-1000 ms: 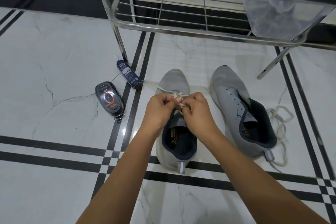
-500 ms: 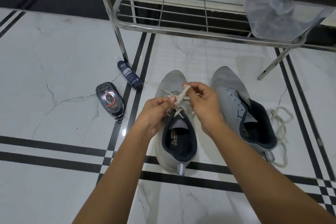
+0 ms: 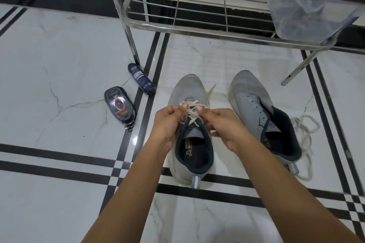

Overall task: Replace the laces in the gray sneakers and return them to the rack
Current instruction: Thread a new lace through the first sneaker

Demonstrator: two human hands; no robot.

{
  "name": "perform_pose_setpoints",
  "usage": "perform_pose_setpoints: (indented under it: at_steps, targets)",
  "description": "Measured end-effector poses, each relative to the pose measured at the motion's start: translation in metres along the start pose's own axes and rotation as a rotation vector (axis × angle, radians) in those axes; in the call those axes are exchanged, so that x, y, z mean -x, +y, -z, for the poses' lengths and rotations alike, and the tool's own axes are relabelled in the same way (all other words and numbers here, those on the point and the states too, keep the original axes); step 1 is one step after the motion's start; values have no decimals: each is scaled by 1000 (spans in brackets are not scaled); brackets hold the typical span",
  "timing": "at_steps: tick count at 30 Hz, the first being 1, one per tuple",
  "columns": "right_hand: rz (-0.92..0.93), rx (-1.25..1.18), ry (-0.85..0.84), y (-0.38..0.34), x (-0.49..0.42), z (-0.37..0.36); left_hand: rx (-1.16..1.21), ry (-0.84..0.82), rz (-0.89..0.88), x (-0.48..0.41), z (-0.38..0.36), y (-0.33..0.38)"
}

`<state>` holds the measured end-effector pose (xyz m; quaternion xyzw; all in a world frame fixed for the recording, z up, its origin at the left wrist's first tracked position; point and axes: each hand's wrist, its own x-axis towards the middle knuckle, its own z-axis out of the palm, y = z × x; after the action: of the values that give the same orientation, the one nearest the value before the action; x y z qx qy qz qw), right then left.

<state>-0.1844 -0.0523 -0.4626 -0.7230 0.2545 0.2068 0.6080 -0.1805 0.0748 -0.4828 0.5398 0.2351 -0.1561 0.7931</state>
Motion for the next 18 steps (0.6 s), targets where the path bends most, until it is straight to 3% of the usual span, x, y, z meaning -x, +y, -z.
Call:
perform_pose_setpoints:
  at_steps: [3, 6, 8, 12, 18]
  targets:
    - [133, -137, -32, -1, 6, -7, -16, -15, -9, 3, 1, -1]
    - [61, -573, -43, -3, 0, -12, 11, -18, -19, 6, 3, -5]
    - [27, -737, -27, 0, -5, -12, 95, 4, -59, 9, 6, -10]
    - [-20, -850, 79, 17, -17, -15, 297, 126, -108, 8, 13, -22]
    - [-34, -747, 152, 17, -22, -20, 294, 261, -136, -6, 15, -28]
